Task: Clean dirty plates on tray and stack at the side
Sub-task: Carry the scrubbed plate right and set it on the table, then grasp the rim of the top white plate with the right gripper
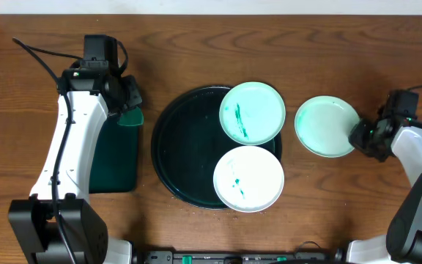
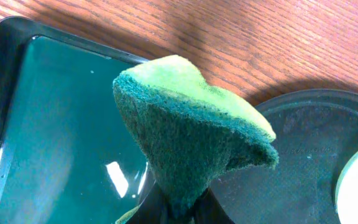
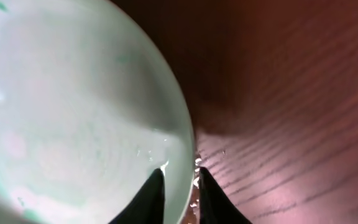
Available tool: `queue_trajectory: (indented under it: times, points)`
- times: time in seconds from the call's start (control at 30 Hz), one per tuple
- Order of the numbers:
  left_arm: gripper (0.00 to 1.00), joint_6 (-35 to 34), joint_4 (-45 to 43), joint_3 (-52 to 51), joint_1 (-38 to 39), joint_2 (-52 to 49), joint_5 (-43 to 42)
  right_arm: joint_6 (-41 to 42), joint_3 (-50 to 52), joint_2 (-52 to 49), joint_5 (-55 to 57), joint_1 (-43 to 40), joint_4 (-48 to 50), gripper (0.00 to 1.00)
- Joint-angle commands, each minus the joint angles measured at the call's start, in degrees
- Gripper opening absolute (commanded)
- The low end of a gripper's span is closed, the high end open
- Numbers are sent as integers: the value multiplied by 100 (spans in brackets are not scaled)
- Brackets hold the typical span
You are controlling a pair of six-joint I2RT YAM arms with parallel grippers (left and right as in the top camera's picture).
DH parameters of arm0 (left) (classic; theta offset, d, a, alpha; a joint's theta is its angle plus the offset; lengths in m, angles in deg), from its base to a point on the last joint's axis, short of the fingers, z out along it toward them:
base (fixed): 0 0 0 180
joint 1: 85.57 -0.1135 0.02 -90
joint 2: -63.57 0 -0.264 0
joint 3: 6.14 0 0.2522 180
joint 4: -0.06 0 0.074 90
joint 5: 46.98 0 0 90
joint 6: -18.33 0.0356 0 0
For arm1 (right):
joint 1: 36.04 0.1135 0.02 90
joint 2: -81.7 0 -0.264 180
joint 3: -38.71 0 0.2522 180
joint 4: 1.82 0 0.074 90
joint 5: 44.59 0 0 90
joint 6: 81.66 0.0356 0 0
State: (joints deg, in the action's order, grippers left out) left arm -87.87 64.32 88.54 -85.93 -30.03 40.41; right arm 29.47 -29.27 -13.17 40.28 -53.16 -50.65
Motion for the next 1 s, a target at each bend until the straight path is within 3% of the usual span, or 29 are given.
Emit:
queue_trajectory:
  times: [0.0,0.07,0.33,0.67,0.97]
  points:
    - [7,101,0,-9,-22,-28,74,-87,-181,76,-50,-2,-210,28]
    - [7,101,0,-7,-22,-28,74,-315,-437,81,-284,-2,-516,37]
    - [7,101,-2,-7,-22,-59,74,-1460,-1582,81,-1685,597,-1231,47]
    - [7,101,-4,-9,-22,-61,74,-1567,-1628,-531,-1064,2522,76,52]
    - [7,101,-4,-9,-22,-61,74,-1696,-2046,-1600,-404,2922,485,48]
